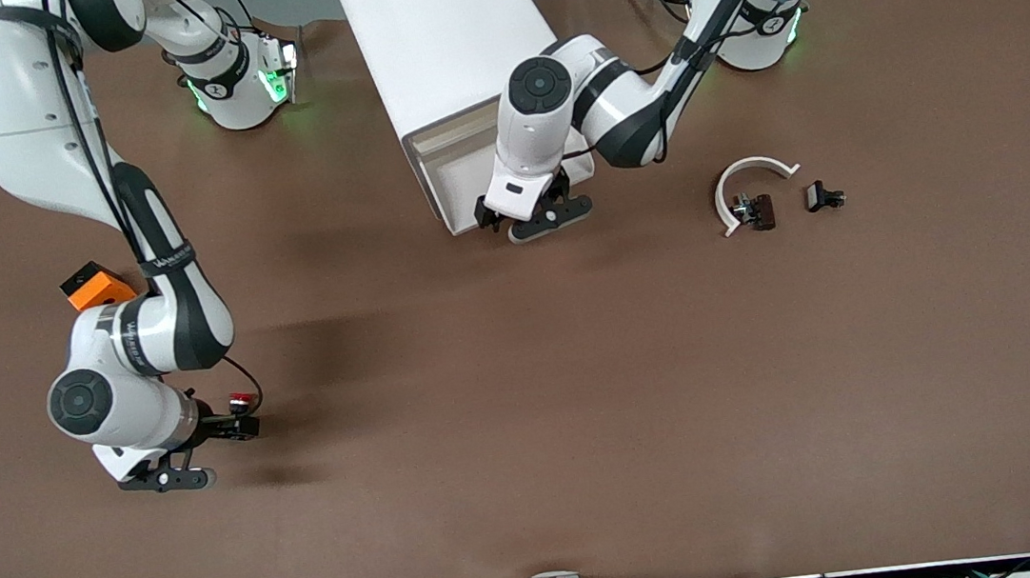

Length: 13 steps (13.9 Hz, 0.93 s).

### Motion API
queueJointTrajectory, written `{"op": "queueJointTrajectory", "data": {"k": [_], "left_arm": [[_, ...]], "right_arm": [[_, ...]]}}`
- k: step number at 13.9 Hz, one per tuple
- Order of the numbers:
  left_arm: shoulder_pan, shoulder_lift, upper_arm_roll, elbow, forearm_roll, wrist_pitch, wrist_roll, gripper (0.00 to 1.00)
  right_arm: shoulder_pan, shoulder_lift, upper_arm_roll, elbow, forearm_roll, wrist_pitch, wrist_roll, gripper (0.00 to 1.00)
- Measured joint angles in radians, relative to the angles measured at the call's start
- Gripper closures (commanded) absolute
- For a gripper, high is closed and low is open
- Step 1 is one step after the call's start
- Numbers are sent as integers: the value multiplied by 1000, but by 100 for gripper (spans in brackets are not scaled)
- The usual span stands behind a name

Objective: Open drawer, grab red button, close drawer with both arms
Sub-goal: 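Push the drawer closed with the left gripper while the right gripper opens, then withdraw the left gripper from the drawer while the right gripper retracts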

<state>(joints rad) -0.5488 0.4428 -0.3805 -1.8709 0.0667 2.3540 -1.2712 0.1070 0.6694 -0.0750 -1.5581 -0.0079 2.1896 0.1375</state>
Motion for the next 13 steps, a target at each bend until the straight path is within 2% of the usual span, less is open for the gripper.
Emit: {"op": "queueJointTrajectory", "data": {"k": [4, 13], "left_arm": [[-6, 0, -45, -14, 0, -7, -52, 0], [-8, 8, -114, -18, -4, -11, -99, 0]], "right_arm": [[-10, -128, -6, 12, -1, -158, -64, 0], [-128, -361, -11, 64, -4, -514, -255, 0]]}}
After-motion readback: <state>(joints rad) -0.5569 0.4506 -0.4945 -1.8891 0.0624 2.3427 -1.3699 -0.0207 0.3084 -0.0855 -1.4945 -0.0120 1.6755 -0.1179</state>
